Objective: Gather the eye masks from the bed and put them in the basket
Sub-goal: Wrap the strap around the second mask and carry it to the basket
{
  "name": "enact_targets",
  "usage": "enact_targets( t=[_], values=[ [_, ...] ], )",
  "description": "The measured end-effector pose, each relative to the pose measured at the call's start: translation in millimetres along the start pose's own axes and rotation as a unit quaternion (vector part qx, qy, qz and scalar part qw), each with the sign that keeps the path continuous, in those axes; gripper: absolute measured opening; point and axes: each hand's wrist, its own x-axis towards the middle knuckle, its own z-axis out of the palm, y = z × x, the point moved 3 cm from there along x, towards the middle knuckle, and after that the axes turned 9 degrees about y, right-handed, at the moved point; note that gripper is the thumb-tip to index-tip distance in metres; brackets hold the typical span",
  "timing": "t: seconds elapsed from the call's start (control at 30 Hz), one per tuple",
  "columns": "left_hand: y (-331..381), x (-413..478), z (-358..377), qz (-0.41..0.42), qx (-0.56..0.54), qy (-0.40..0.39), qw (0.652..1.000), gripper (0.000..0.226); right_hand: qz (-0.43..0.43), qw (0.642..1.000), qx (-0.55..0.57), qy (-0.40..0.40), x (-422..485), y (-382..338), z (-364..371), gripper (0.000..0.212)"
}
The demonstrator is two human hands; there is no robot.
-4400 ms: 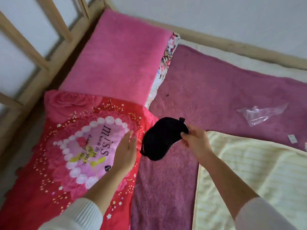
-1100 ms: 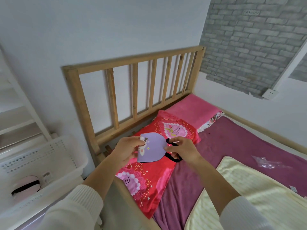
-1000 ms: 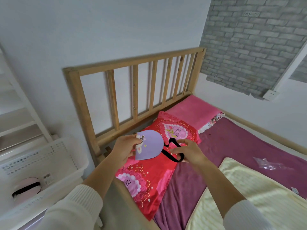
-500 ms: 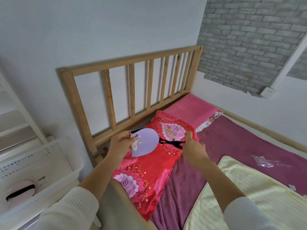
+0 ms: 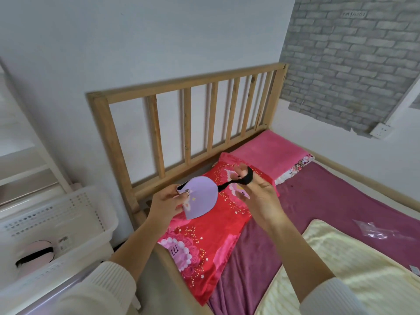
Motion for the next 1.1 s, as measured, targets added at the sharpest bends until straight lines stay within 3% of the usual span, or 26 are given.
enact_targets(
  t=[0.03,0.13,0.27,0.43,0.57,0.7,0.77,0.97,1.1],
  values=[
    [1.2,-2.3,2.1,-0.009,-0.012,-0.018,1.000,0.015,-0.037,0.996,-0.080,0.016,0.8,-0.5,1.7,0.019],
    [4.8,-8.2,5.2,0.011,0.017,-0.079,0.997,0.015,-0.080,0.964,-0.249,-0.042,-0.6,7.0,12.1,0.016],
    [9.0,-12.2,5.5,0.023,0.049,-0.126,0.991,0.011,-0.095,0.936,-0.327,-0.084,-0.3,6.9,22.9,0.010],
    [12.4,-12.7,5.4,0.028,0.062,-0.102,0.992,0.026,-0.144,0.904,-0.402,-0.020,1.8,2.6,35.2,0.014],
    [29.1,-17.9,7.1,0.173,0.153,0.012,0.973,0.023,-0.213,0.831,-0.514,0.002,0.4,6.6,42.8,0.018],
    [40.1,-30.1,23.5,0.216,0.243,-0.035,0.945,0.005,-0.270,0.763,-0.587,-0.009,1.4,15.2,47.5,0.026],
    [40.1,-33.7,31.3,0.211,0.280,-0.054,0.935,0.008,-0.280,0.744,-0.607,-0.022,1.6,20.5,47.9,0.025],
    [35.5,-34.4,35.9,0.216,0.298,-0.035,0.929,0.006,-0.289,0.734,-0.614,-0.031,-1.8,27.6,48.1,0.025],
    [29.0,-23.3,18.1,0.132,0.227,0.091,0.961,0.023,-0.247,0.766,-0.592,-0.040,5.4,30.7,38.9,0.016]
  ],
)
